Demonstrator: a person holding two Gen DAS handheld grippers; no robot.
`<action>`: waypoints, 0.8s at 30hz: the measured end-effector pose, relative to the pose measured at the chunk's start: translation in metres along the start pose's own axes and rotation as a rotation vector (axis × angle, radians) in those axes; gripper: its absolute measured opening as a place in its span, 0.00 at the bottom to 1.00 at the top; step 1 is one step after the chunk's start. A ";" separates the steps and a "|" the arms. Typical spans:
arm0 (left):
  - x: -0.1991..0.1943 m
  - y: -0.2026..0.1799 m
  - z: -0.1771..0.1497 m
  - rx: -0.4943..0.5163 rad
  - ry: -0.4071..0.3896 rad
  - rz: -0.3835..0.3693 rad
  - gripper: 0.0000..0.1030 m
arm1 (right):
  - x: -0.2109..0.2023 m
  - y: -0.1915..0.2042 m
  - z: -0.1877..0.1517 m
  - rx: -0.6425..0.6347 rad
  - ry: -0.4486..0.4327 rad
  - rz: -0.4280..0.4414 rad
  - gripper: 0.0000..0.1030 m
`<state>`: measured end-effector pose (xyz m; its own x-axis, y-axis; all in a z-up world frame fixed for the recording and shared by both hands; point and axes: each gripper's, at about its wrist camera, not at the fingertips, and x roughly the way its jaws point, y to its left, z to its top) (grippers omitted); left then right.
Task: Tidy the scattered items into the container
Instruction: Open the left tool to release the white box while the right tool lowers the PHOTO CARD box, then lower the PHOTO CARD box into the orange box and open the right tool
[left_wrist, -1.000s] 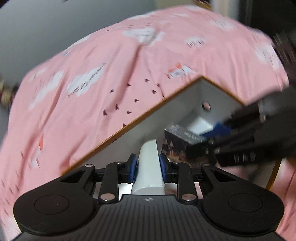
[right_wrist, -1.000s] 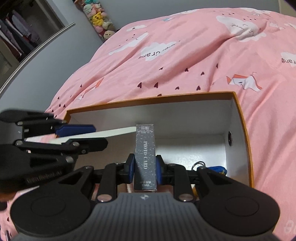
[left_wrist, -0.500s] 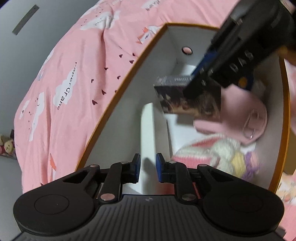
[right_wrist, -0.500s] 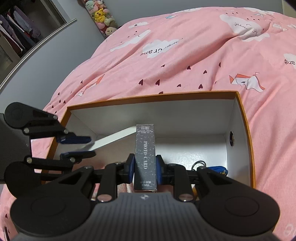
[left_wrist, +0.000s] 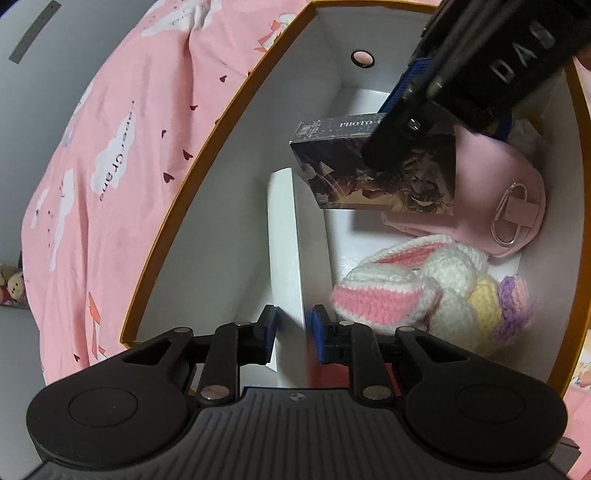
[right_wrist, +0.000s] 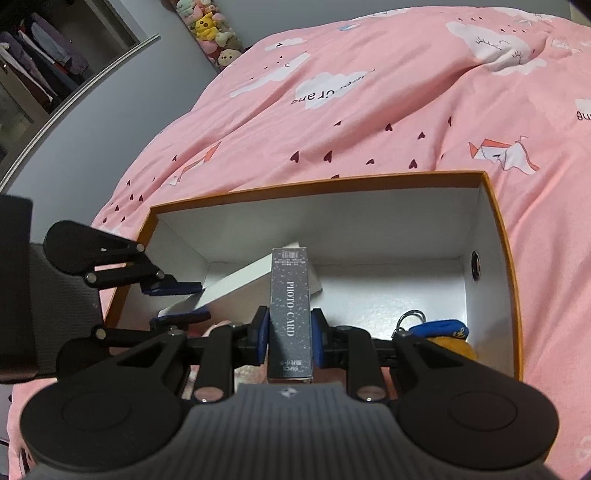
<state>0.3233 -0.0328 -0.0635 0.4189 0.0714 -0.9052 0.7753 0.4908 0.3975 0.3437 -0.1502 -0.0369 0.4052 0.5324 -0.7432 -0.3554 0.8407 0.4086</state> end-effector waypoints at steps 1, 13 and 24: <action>0.002 0.000 0.001 0.009 0.009 -0.003 0.26 | 0.000 0.001 0.000 -0.002 0.000 -0.003 0.25; 0.024 -0.010 0.013 0.187 0.056 0.106 0.34 | 0.002 0.000 -0.005 0.005 0.012 -0.001 0.25; 0.018 0.012 0.003 0.151 0.025 0.235 0.35 | 0.009 0.001 -0.001 -0.007 0.016 0.013 0.25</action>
<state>0.3416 -0.0287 -0.0744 0.5849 0.1905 -0.7884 0.7209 0.3235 0.6129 0.3458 -0.1451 -0.0439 0.3869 0.5415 -0.7464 -0.3661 0.8331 0.4147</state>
